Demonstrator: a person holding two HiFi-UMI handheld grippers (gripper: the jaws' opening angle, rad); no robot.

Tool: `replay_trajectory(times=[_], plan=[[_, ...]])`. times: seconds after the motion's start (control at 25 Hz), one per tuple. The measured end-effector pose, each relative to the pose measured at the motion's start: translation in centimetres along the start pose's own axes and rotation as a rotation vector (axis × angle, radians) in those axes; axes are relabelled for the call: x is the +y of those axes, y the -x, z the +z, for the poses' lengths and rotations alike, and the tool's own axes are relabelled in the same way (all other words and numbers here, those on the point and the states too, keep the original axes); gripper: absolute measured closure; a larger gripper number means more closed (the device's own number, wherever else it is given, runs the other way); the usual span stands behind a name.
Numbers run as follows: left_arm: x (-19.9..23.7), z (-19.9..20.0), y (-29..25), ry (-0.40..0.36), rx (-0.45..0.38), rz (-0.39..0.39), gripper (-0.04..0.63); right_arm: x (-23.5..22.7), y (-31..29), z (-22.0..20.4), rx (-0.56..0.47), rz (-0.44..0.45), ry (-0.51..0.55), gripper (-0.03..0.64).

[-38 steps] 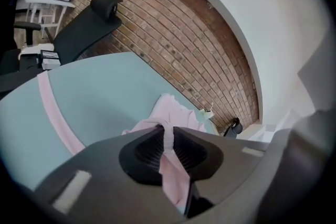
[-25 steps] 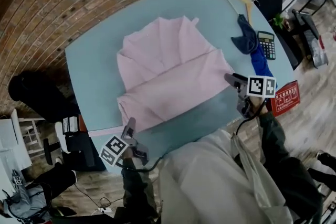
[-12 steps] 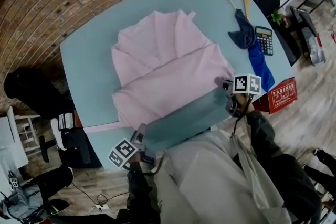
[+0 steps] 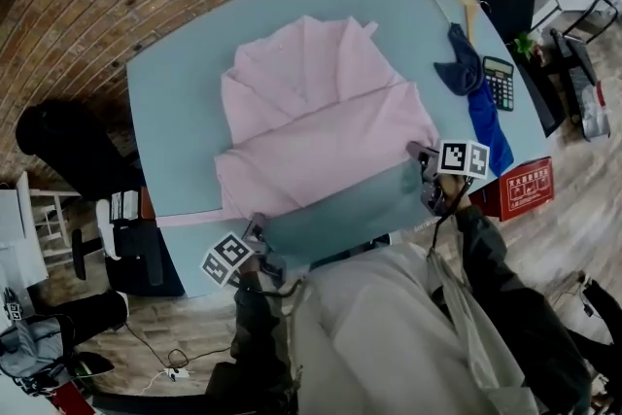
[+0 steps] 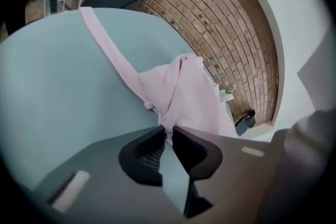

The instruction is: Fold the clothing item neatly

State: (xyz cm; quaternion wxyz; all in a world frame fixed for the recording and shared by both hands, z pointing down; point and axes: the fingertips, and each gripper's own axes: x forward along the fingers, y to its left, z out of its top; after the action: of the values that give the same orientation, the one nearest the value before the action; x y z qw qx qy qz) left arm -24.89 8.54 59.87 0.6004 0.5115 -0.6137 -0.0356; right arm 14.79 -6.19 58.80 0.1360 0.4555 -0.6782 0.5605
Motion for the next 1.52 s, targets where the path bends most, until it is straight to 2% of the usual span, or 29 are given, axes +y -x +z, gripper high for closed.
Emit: replay_trajectory(times=[0.08, 0.28, 0.44, 0.6, 0.72, 0.8, 0.96, 1.0, 1.08, 1.12, 1.2, 1.28, 1.36, 1.52], plan=[[-0.2, 0.6, -0.4, 0.033, -0.052, -0.033, 0.549, 0.4, 0.6, -0.2, 0.0, 0.031, 0.005, 0.586], [-0.6, 0.5, 3.4, -0.04, -0.148, -0.074, 0.555, 1.2, 3.0, -1.7, 0.02, 0.066, 0.084, 0.586], [0.1, -1.3, 5.9, -0.05, -0.136, -0.098, 0.557, 1.0, 5.5, -3.7, 0.062, 0.097, 0.127, 0.586], [-0.9, -3.6, 8.2, -0.034, -0.137, -0.123, 0.557, 0.3, 8.1, -5.3, 0.086, 0.088, 0.16, 0.586], [-2.1, -5.2, 10.8, -0.058, -0.141, -0.126, 0.557, 0.8, 10.4, -5.6, 0.112, 0.108, 0.189, 0.586], [-3.9, -4.8, 12.5, -0.088, -0.168, -0.15, 0.557, 1.8, 12.2, -5.6, 0.128, 0.144, 0.208, 0.586], [-8.2, 0.0, 13.2, -0.134, -0.261, -0.252, 0.557, 5.0, 13.7, -2.3, 0.09, 0.221, 0.275, 0.586], [-8.8, 1.5, 12.6, -0.121, -0.275, -0.268, 0.557, 6.1, 13.2, -0.8, 0.073, 0.249, 0.302, 0.586], [-8.9, 4.2, 10.9, -0.061, -0.286, -0.238, 0.557, 8.9, 11.2, 2.6, 0.04, 0.338, 0.361, 0.586], [-9.3, 5.8, 9.9, -0.058, -0.293, -0.241, 0.557, 10.0, 10.0, 4.3, 0.031, 0.368, 0.374, 0.586], [-10.8, 9.4, 7.8, -0.101, -0.313, -0.289, 0.557, 11.0, 7.5, 7.4, 0.033, 0.367, 0.338, 0.586], [-11.9, 12.6, 5.7, -0.104, -0.325, -0.315, 0.557, 11.6, 5.3, 10.1, 0.045, 0.343, 0.267, 0.586], [-12.1, 15.3, 3.6, -0.079, -0.322, -0.322, 0.558, 11.6, 3.1, 12.5, 0.056, 0.295, 0.241, 0.586], [-12.1, 19.6, -1.0, -0.071, -0.297, -0.301, 0.557, 11.5, -1.9, 15.7, 0.055, 0.282, 0.149, 0.586]])
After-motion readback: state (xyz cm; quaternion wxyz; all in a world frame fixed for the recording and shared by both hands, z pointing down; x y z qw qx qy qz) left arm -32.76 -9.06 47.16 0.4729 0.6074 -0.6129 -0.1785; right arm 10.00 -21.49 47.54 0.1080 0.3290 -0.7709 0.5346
